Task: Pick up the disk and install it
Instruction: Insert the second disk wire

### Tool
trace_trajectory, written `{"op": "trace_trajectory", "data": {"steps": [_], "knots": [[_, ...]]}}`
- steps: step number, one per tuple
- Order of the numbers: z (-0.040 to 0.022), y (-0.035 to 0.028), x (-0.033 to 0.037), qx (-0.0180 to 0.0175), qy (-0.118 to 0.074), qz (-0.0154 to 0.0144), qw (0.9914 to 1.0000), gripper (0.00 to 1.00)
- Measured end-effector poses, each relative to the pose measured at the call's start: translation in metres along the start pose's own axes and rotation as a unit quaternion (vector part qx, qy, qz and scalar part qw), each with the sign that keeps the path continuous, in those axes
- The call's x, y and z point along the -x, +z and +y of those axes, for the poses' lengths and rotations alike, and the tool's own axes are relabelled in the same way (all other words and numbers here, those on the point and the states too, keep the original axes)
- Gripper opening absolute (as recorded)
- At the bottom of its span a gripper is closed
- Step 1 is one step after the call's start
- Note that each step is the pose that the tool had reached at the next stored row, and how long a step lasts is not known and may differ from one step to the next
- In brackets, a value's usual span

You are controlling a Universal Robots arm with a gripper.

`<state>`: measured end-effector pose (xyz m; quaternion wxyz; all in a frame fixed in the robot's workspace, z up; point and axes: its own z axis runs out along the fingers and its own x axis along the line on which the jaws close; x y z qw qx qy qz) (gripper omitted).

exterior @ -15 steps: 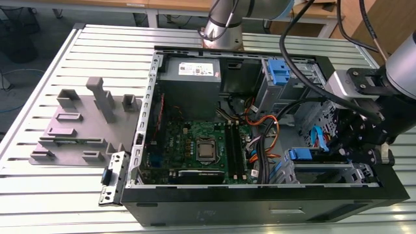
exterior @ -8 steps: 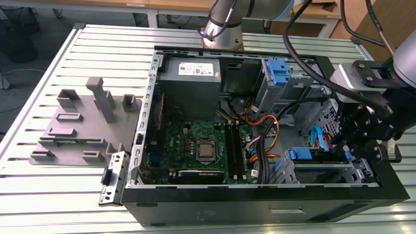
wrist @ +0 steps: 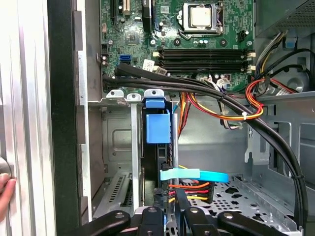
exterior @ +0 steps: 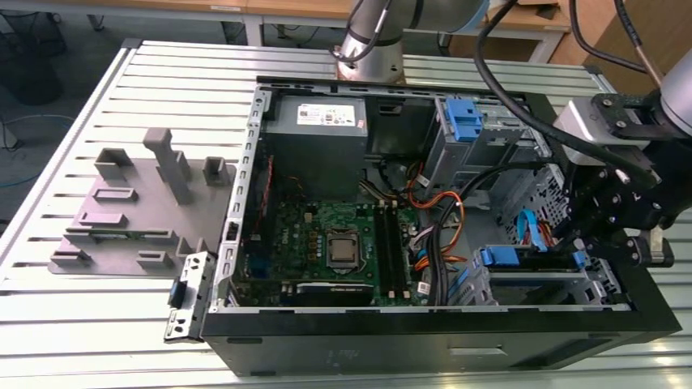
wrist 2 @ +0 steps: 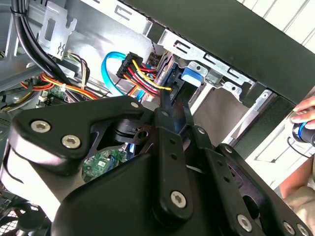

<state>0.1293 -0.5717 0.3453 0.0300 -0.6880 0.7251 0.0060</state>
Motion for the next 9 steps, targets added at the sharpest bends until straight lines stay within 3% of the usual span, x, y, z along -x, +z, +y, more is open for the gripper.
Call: {"op": "trace_trajectory", "data": {"steps": [2,4,9], "knots": [[0.0000,-0.0002,0.0000,0.0003,0.000,0.0002,1.00000,0.24],[-0.0002,-0.0002,0.0000,0.0098,0.000,0.0008,0.99995,0.24],[-0.0002,0.0000,0.0000,0.0109,0.001,0.0007,0.99994,0.24]]}}
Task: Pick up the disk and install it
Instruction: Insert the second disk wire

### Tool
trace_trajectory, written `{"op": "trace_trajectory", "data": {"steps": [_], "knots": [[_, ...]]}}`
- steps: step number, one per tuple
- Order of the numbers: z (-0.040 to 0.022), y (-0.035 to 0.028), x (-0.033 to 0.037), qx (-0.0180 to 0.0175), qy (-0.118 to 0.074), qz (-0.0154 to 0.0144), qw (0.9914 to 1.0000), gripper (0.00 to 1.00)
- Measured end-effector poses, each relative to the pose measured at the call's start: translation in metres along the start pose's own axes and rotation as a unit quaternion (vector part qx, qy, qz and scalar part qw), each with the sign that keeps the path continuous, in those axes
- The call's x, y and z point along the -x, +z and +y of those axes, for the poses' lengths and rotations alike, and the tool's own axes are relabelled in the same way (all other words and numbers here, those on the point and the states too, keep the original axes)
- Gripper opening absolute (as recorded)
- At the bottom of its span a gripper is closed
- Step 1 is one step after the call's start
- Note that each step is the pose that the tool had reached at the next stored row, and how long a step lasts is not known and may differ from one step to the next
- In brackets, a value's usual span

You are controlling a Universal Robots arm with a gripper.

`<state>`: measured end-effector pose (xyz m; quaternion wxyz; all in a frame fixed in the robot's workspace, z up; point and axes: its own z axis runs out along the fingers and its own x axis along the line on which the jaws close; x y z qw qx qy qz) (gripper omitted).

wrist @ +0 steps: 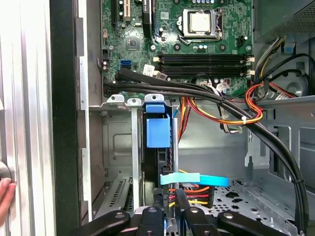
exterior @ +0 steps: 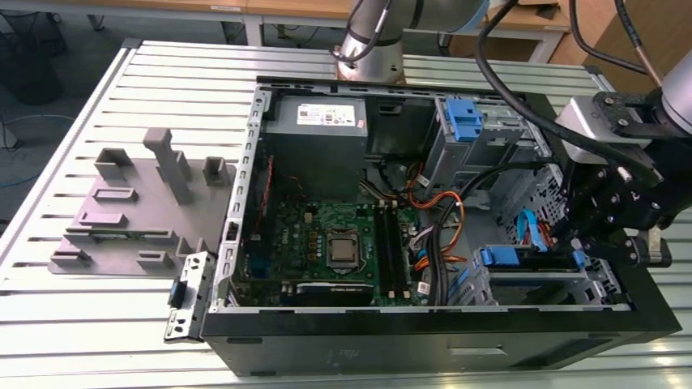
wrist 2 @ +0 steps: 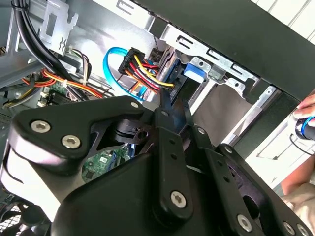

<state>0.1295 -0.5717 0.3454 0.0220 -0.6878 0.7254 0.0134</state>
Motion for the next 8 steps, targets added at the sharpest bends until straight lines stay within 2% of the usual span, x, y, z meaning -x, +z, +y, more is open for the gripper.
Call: {"op": "trace_trajectory", "data": {"steps": [8], "knots": [[0.0000,-0.0021,0.0001,0.0000,0.000,0.0000,1.00000,0.24]]}}
